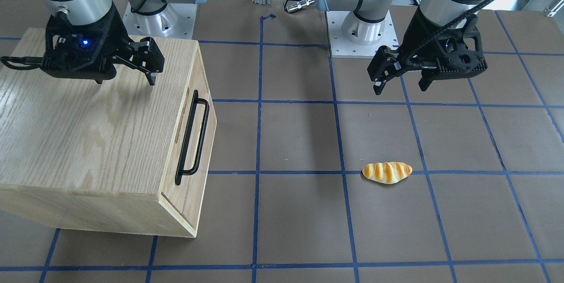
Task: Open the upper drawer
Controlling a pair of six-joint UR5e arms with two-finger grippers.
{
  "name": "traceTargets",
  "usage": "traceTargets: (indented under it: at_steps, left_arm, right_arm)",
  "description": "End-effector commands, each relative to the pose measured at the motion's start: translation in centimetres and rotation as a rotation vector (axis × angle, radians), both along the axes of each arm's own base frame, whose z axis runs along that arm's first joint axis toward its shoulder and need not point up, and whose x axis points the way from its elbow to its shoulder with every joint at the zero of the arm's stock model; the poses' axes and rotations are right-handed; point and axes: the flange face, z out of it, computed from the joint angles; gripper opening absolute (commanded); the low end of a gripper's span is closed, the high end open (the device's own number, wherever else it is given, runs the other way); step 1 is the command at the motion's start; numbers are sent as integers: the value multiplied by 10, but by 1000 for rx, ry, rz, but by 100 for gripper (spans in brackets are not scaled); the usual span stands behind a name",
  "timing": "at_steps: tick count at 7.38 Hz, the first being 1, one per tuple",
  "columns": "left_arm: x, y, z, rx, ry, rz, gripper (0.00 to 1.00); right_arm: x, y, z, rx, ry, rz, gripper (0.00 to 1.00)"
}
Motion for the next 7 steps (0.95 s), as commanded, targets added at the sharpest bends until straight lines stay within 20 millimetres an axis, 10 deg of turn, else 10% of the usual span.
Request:
traceTargets:
  at_steps: [1, 7]
  left_arm:
    - [1, -1, -1, 1, 3, 1, 100]
    - [1, 2, 6, -8, 2, 1, 100]
  right_arm:
    - [0, 0, 0, -1, 0, 0, 100]
    - [0, 0, 0, -1, 0, 0, 100]
